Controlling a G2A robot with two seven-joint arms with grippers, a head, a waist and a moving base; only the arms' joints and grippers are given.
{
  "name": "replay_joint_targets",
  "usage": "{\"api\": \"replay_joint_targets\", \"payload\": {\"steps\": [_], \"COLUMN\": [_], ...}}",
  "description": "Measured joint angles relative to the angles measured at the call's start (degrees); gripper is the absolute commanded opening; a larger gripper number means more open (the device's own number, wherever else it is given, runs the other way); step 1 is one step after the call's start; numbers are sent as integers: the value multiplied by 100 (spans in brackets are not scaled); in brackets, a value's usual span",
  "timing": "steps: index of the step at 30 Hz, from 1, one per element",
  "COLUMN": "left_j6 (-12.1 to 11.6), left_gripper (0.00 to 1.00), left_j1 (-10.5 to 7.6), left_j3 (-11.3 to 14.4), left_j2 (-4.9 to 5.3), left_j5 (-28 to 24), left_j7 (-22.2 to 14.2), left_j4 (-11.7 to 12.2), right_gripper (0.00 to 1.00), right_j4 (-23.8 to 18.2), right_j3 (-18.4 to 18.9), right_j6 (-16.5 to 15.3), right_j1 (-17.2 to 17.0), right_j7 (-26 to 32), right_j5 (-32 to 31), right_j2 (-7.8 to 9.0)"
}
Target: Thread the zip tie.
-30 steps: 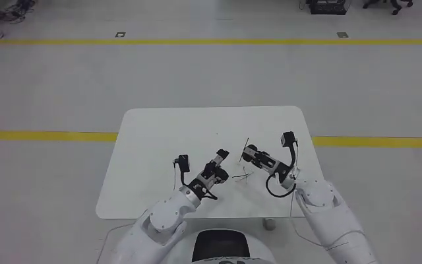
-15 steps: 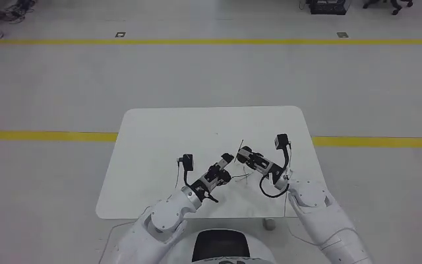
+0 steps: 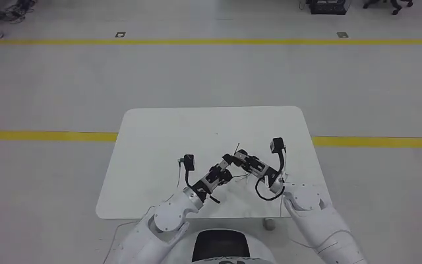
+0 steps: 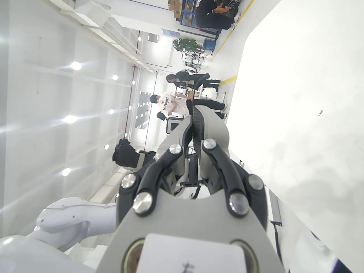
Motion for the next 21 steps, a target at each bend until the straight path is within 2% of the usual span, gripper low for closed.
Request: {"api": "replay_joint_targets", "payload": {"steps": [4,11,12,13,15,16,21], "left_j6": [-168,-131,-129,-142,-162,-171,-150], "left_gripper": [100,100,93,68,62,44,35], "left_j1": [-12,-36,-44,-49,-53,-56,-55], "left_j3": [-16,-3,7,13,21,27,42], "left_j2": [8,7,6,4,2,1,0], "left_j5": [-3,75,87,85,82,83,85], "left_j7": [-67,-31,-25,-6,19,21,79], "left_j4": [23,29,26,24,26,31,72], "right_gripper": [0,0,0,0,0,0,0], "right_j4": [-19,-46,-64,-80,-86,-84,-71], "right_j3": [-6,-25,-40,-57,-76,-86,-100], "right_j6": [16,40,50,56,58,57,40], "right_j1": [-5,-8,-11,-16,-19,-20,-16], "right_j7": [-1,-54,-83,-114,-150,-166,-196], "right_j5": [-18,-49,-71,-102,-149,-169,-227], "right_j2": [1,-2,-5,-7,-9,-10,-9]}}
